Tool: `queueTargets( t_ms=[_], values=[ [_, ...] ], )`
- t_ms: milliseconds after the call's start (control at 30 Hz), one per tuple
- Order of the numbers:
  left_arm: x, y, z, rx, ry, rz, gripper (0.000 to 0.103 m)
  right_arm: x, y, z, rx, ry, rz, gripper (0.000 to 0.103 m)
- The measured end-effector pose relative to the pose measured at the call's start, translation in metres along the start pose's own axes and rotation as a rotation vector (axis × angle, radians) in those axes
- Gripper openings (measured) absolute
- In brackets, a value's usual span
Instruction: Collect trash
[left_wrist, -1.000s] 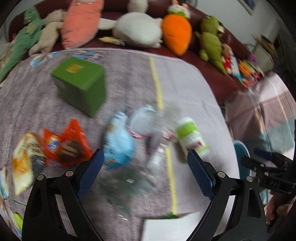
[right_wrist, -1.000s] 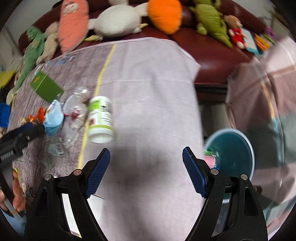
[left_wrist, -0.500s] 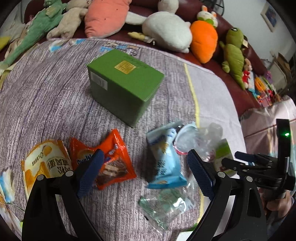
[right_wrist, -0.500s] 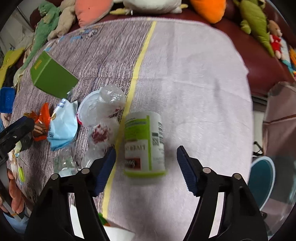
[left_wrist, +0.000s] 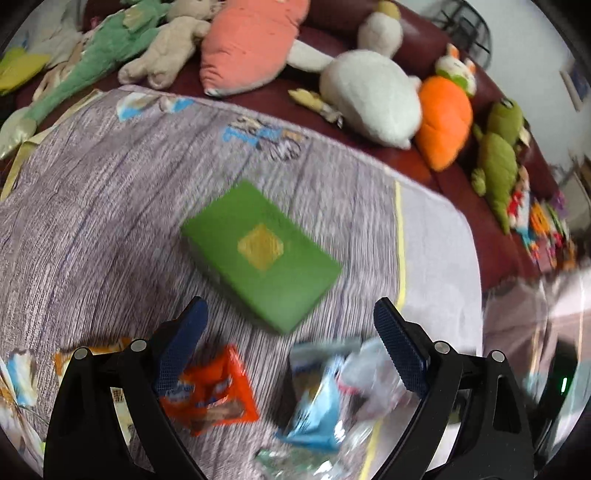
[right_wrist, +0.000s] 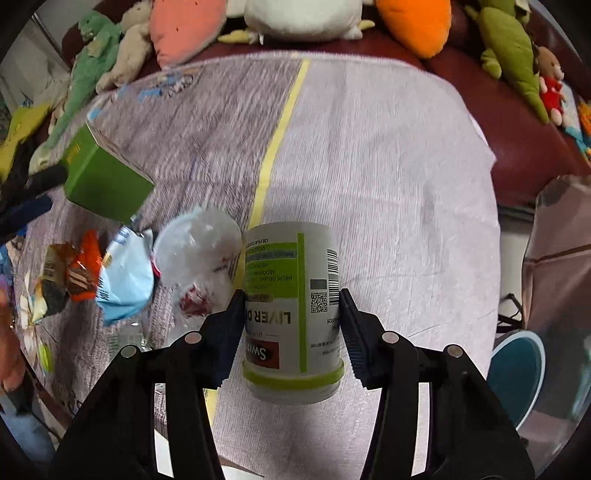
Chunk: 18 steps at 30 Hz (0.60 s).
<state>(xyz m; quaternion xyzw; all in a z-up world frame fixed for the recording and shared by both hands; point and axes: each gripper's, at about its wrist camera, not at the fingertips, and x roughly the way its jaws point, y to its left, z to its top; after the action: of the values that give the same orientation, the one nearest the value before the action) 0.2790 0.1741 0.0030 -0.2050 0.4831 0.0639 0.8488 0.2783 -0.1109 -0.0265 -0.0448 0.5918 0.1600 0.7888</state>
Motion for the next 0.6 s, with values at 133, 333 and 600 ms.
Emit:
queueTargets(
  t_ms=[133,333,600],
  values=[
    [0.011,-0.006,0.026,-0.067,0.011,0.048,0.092,-0.004,-0.001,0.007,-0.022,-0.007,0.01,0.048],
    [0.031,-0.014,0.041,-0.073,-0.01,0.229,0.092,0.003,-0.007,0.015,-0.026,-0.009,0.04,0.048],
    [0.031,0.013,0.034,-0.174,-0.04,0.309,0.099,0.016,-0.02,0.003,-0.002,0.005,0.099,0.048]
  ],
)
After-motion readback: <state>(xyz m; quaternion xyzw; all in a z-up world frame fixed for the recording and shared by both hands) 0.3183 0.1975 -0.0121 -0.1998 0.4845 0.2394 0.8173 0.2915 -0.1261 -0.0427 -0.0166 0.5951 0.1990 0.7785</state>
